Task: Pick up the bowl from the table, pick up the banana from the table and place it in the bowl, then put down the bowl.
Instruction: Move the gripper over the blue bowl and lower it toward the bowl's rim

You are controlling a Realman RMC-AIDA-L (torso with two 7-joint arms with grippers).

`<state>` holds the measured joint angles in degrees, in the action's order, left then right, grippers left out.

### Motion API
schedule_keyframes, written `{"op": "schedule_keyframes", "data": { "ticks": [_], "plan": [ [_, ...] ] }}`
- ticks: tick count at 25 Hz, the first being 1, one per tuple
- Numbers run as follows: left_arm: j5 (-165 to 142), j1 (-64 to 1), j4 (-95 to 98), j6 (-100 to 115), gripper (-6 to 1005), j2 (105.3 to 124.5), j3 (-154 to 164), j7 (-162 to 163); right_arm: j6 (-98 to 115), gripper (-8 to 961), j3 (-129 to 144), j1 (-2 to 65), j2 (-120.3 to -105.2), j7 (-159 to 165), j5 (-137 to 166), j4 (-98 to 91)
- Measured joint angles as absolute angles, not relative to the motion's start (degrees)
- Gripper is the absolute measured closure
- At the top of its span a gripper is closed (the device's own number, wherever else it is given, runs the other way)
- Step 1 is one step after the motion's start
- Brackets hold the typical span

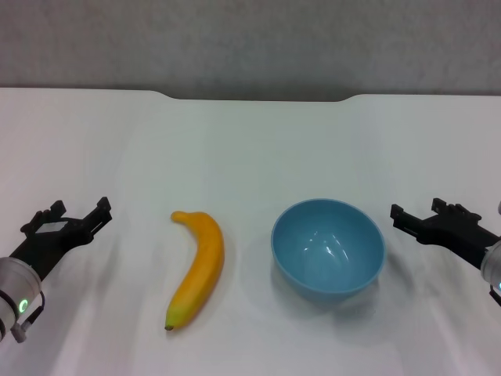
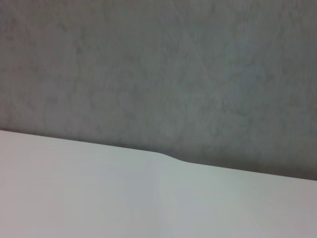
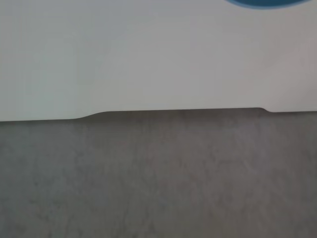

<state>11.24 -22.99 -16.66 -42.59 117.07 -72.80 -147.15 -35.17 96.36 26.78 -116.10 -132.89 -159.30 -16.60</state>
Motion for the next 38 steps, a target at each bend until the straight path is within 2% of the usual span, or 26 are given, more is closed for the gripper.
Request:
{"op": "schedule_keyframes", "data": {
  "ticks": [24,38],
  "plan": [
    [12.05,-22.77,-16.96,-41.59,115,117.15,-73.34,-148.18,-35.4,60,96.77,26.55,-115.92,-132.47,-159.56,-16.77],
    [9.9,-21.55,-19.3,-45.9,117,116.71,-72.78,-147.45,-35.82,60,96.79,20.49,-115.49,-132.43,-159.37,-26.99]
  ]
}}
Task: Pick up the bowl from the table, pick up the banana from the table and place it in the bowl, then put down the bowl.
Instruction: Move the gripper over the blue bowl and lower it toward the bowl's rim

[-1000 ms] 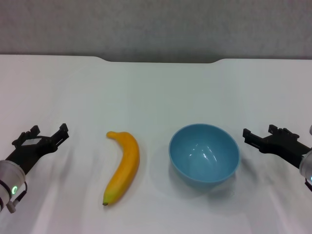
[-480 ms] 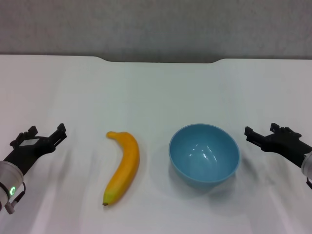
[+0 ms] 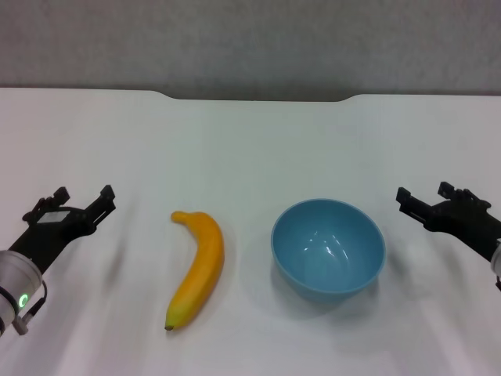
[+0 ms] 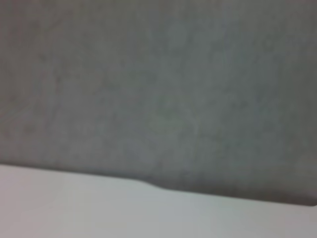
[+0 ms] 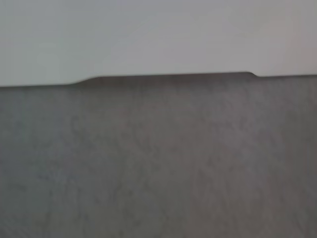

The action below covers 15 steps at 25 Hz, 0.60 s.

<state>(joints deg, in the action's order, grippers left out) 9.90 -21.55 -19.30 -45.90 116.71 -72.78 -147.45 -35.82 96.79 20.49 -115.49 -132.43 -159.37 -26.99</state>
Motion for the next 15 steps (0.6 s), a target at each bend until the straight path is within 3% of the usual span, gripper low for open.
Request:
{"op": "schedule_keyframes", "data": {
  "ticks": [11,15],
  "plan": [
    [-2.25,-12.58,-39.51,-43.47,118,115.66,-73.82,-141.28,-32.33,60,97.14,14.4,-115.14,-130.25,-153.51,-41.85],
    [-7.87,-11.78,-45.22,-39.44,119,114.29,-73.85,-135.41,-24.37,60,97.41,12.07,-115.08,-121.88,-143.23,-51.65]
  ]
}}
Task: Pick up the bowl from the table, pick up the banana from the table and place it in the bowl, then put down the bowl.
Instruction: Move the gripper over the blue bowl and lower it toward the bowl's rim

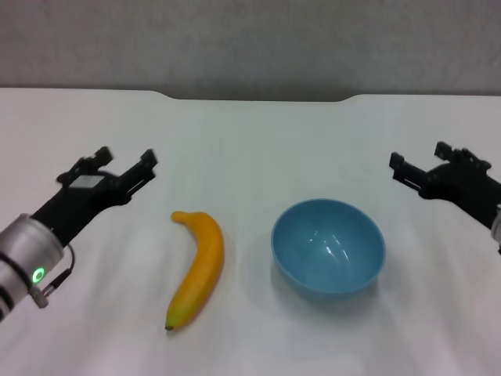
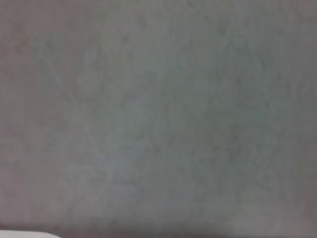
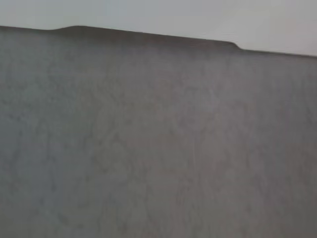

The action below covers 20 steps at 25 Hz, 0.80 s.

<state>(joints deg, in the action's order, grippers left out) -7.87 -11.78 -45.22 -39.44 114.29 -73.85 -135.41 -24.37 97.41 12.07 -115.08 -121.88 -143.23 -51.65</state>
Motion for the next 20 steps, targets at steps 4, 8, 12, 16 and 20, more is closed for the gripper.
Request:
{"op": "schedule_keyframes", "data": {
  "ticks": [4,8,12,16,20],
  "plan": [
    [-14.1,-11.6,-49.0,-34.64,119,113.54,-74.1,-130.6,-21.79,61,97.88,12.13,-115.08,-107.6,-128.79,-57.1],
    [-21.95,-12.05,-51.64,-26.57,120,113.93,-75.07,-127.53,-21.78,61,97.23,13.77,-114.81,-91.51,-113.2,-58.88],
    [-30.47,-12.13,-54.54,-21.05,120,114.23,-75.12,-121.57,-24.75,61,94.89,16.45,-114.59,-72.52,-95.42,-59.81],
    [-36.77,-12.13,-56.66,-18.84,121,114.69,-75.13,-117.17,-31.79,61,89.85,19.92,-114.59,-53.52,-75.22,-60.72],
    [-40.33,-12.2,-57.11,-17.07,121,115.34,-75.41,-115.66,-42.7,61,84.68,25.75,-114.78,-35.95,-53.84,-60.73]
  ]
}}
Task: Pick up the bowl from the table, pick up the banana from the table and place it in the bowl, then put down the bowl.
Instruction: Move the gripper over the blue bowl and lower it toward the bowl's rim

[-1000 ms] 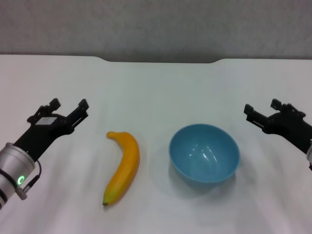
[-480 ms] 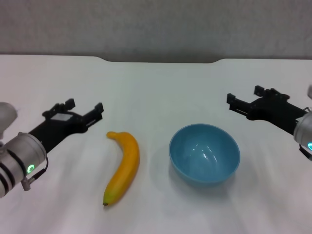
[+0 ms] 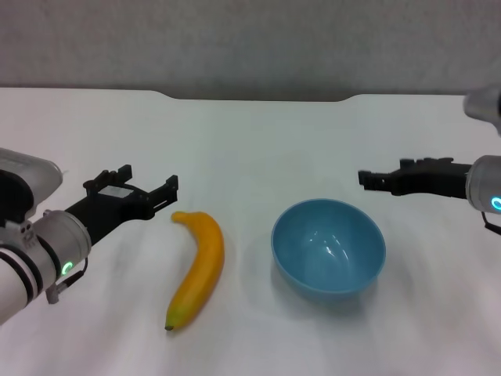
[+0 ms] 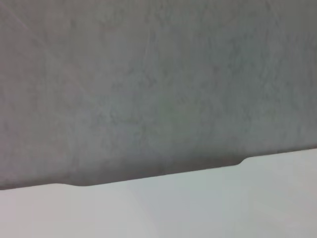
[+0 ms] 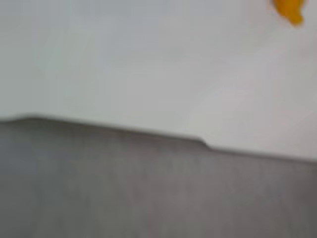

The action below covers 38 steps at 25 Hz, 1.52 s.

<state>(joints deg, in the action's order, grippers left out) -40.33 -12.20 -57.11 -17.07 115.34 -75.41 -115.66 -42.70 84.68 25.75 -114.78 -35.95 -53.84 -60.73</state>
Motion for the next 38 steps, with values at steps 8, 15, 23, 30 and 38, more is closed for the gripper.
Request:
{"op": "schedule_keyframes", "data": {
  "ticks": [8,15,23,30,38],
  "plan": [
    [-40.95,-12.22,-56.76,-16.67,122,116.1,-76.09,-115.78,-50.9,61,81.81,30.61,-114.77,-29.03,-47.87,-60.66],
    [-41.0,-12.3,-56.11,-17.31,123,116.27,-76.79,-116.06,-61.12,61,74.19,37.27,-114.05,-28.3,-45.69,-54.27],
    [-40.85,-13.17,-55.19,-17.37,124,116.29,-77.07,-116.08,-64.97,62,69.79,42.3,-114.26,-28.33,-36.74,-45.99],
    [-40.61,-14.0,-53.79,-17.4,125,116.38,-77.37,-115.92,-62.83,62,71.42,42.61,-115.32,-28.36,-37.41,-43.74],
    [-40.6,-14.33,-53.3,-17.41,126,116.45,-77.4,-115.78,-59.07,63,74.31,43.0,-115.39,-29.03,-40.68,-39.69]
  ]
}}
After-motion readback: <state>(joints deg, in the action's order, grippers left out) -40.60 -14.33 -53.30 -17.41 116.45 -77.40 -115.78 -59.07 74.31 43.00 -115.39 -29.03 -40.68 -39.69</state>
